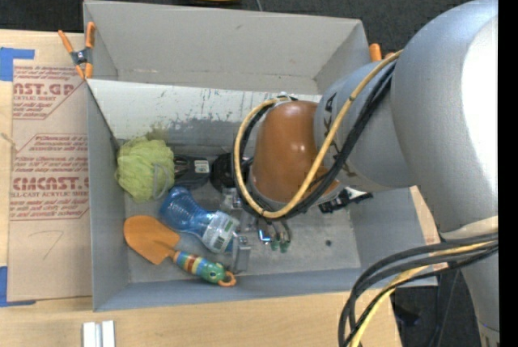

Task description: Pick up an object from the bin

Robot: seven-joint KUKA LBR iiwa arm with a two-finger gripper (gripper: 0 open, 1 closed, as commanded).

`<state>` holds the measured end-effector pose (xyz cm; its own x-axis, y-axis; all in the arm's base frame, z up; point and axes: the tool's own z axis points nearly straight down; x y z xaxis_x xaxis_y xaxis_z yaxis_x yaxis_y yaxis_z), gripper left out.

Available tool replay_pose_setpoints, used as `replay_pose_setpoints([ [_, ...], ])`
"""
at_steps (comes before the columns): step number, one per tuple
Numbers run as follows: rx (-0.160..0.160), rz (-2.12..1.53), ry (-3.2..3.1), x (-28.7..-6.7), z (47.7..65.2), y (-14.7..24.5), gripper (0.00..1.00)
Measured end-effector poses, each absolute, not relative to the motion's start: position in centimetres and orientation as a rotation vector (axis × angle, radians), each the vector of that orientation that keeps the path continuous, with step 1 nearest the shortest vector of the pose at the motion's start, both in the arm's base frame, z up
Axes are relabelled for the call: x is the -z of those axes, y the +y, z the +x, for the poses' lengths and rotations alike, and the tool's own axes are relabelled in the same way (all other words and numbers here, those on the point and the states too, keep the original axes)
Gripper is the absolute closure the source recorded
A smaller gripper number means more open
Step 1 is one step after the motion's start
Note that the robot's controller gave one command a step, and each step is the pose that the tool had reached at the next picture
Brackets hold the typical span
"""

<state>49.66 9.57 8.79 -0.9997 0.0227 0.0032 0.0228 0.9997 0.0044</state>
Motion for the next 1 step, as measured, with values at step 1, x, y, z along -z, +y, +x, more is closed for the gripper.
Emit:
replay_pose_setpoints([
  [1,0.003,-0.035,-3.161,-11.00,48.55,8.78,0.00],
])
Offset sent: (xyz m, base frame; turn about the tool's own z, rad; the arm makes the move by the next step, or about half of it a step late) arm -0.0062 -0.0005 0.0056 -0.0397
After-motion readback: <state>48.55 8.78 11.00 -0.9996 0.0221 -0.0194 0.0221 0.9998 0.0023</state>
